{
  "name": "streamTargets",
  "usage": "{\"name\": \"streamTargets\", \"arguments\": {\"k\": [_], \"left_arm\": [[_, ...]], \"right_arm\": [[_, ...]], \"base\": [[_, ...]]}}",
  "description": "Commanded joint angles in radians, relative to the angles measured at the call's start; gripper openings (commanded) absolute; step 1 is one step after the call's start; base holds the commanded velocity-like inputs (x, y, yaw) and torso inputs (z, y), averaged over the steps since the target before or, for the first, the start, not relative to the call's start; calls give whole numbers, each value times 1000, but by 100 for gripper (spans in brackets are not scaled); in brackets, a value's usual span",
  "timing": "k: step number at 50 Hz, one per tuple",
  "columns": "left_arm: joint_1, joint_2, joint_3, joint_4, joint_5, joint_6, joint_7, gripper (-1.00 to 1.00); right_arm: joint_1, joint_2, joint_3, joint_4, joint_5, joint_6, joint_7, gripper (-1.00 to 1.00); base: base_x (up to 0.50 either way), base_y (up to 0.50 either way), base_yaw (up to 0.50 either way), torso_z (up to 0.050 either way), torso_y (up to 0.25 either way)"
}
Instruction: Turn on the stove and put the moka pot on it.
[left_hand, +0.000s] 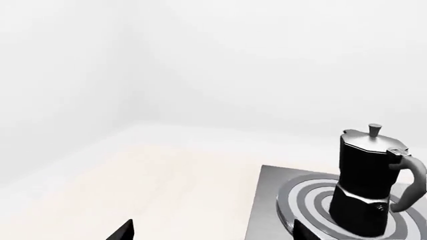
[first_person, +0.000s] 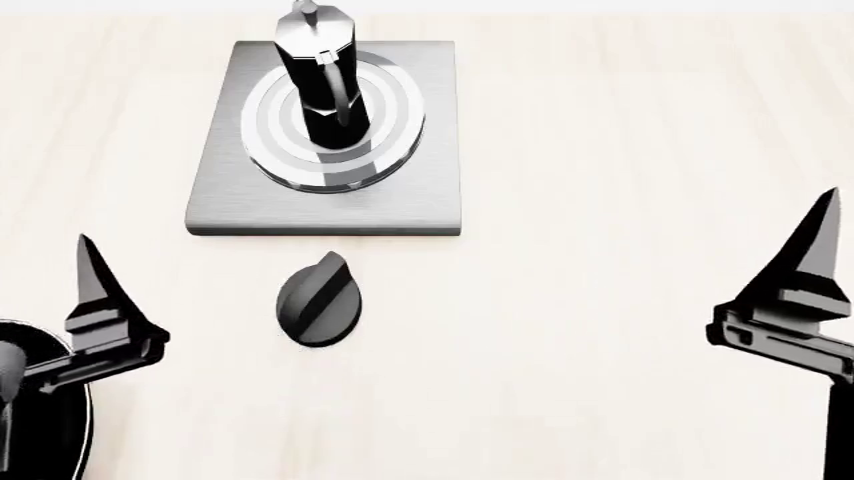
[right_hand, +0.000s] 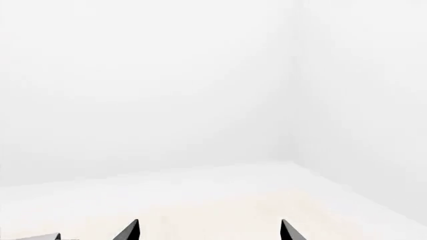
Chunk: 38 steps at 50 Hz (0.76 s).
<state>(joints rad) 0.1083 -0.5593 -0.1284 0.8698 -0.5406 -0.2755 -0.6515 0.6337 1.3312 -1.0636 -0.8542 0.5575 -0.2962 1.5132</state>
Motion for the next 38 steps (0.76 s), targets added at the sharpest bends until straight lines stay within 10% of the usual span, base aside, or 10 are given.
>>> {"name": "streamTargets", "arguments": {"k": [1,12,38], "left_arm": [[82,3,-168,32,-52,38,14,100],[151,4,-288,46,-102,73,4,100],[234,15,-427,54,-158,119,-5,100]], "right_arm": [[-259,147,281,-19,-24,-124,57,100],[-1271,-5,1377,-70,-3,-84,-80,100],[-1382,-396,1768,-125,133,32,-408,100]], "base": [[0,0,0,0,0],[0,0,0,0,0],[0,0,0,0,0]]}}
